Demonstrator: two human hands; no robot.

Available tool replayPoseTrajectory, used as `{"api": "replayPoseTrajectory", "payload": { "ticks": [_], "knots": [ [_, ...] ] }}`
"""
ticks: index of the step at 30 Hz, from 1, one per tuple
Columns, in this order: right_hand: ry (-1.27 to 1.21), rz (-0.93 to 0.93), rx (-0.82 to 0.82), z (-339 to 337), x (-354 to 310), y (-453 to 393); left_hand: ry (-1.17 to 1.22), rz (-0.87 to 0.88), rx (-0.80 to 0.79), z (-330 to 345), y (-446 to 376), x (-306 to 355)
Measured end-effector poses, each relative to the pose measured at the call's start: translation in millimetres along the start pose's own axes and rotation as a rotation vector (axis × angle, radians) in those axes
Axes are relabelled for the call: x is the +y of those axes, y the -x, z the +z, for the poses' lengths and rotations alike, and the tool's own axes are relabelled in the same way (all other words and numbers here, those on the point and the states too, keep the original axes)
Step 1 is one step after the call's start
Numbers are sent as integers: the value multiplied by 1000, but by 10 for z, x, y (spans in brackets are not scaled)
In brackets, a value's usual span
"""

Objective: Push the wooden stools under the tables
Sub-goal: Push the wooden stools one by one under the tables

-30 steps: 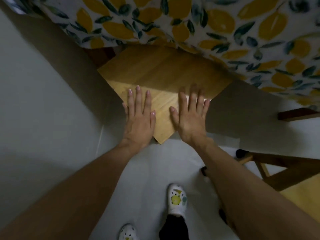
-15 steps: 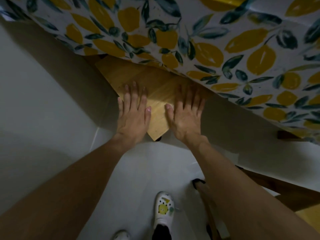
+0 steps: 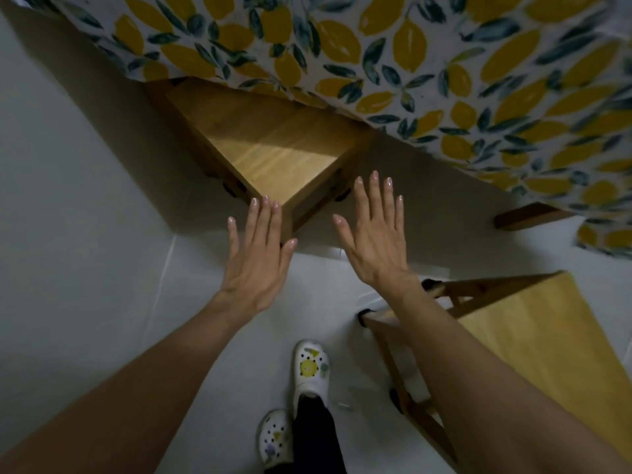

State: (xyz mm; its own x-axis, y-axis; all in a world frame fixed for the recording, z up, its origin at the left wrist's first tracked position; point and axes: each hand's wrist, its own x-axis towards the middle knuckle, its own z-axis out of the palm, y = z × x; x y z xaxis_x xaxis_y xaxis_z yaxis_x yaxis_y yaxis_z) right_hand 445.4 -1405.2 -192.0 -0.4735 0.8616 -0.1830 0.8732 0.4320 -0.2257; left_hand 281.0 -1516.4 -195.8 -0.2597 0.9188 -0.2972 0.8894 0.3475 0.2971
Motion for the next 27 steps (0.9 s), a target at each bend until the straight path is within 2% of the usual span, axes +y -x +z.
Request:
{"api": "replayPoseTrajectory", "payload": {
  "ticks": [7, 12, 17, 21, 27],
  "knots": [
    [-69, 137, 159, -235, 466, 997, 185, 95, -101, 203, 757, 783],
    [-80, 229, 125, -227, 1005, 1677, 165, 197, -185, 589, 1114, 1348],
    [-53, 246, 81, -177, 1625, 2315, 114, 255, -218, 989, 1441, 1895],
    [-78, 233, 42, -114, 2140, 2777, 61, 260, -162, 1374, 1767, 2410],
    [-69, 118, 53, 90, 2910, 3517, 22, 194, -21, 2036, 2314, 3102]
  ]
}}
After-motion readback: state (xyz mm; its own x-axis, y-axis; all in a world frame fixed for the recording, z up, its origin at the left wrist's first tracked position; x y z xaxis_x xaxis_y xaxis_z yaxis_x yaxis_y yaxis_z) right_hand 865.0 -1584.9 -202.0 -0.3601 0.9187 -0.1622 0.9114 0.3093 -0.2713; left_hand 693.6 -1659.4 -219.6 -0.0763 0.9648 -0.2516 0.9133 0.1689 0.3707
